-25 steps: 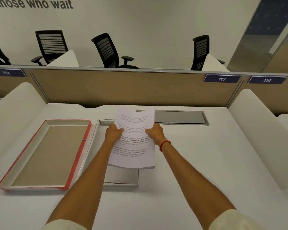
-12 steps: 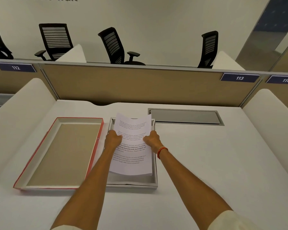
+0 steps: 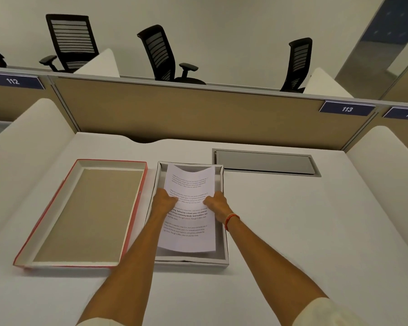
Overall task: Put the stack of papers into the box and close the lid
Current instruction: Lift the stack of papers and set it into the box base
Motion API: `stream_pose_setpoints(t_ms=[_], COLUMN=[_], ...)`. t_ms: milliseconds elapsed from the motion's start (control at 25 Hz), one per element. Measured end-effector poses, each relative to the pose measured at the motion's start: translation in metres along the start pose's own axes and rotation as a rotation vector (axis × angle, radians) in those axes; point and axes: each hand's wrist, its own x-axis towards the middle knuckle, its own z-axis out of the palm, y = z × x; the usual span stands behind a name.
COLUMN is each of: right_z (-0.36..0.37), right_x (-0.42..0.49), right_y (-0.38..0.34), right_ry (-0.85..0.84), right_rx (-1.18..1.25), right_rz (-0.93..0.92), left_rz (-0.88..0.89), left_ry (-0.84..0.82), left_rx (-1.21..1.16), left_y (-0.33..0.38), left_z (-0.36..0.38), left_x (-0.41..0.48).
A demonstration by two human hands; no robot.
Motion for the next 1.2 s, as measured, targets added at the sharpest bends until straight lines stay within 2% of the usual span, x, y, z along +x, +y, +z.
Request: stream_pose_setpoints(t_ms=[520, 920, 1200], right_z=[0.003, 0.004, -0.003], right_x=[0.018, 0.025, 0.030], right_y=[0.001, 0.008, 0.011], right_ry=[0.009, 0.136, 0.211], right_rx=[-0.115, -0.216, -0.274], right_rz=[0.017, -0.013, 0.009], left_rz=[0.018, -0.017, -0.010], left_ry=[0.022, 0.061, 0.047], left_rx=[0.062, 0.209, 0.179], left_y=[-0.021, -0.018, -0.014], left_z=[0.010, 0.012, 0.007], left_x=[0.030, 0.032, 0.020])
